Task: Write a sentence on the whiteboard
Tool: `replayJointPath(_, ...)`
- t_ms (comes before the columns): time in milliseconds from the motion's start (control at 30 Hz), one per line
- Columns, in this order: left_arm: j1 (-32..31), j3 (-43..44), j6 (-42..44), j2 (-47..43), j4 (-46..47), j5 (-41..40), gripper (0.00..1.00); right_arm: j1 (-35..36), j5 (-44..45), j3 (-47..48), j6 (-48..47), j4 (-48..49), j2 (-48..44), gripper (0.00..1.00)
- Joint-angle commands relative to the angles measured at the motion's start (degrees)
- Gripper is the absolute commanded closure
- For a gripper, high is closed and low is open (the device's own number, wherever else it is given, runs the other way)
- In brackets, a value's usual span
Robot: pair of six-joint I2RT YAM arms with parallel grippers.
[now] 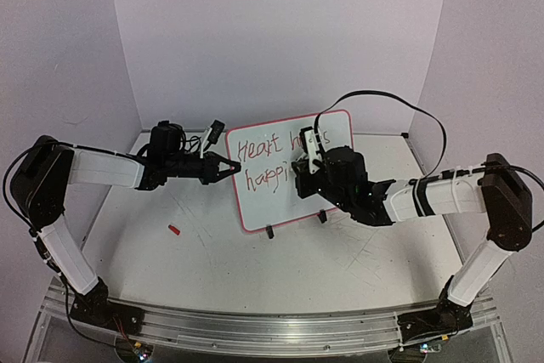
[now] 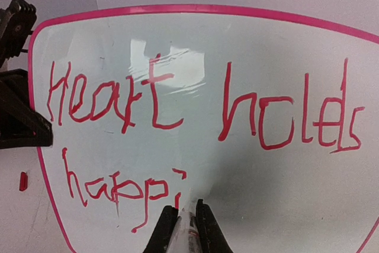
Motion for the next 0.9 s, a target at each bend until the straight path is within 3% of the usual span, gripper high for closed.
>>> replayJointPath(0, 0.7, 1.7, 7.6, 0.5, -3.0, -8.7, 1.0, -0.9, 0.2, 2.2, -0.5, 1.5, -1.4, 1.0)
replayJointPath(867, 0.7, 2.0, 7.9, 0.8, -3.1, -8.6, 1.0, -1.1, 0.8, 3.1, 0.4, -0.2, 1.3, 1.0)
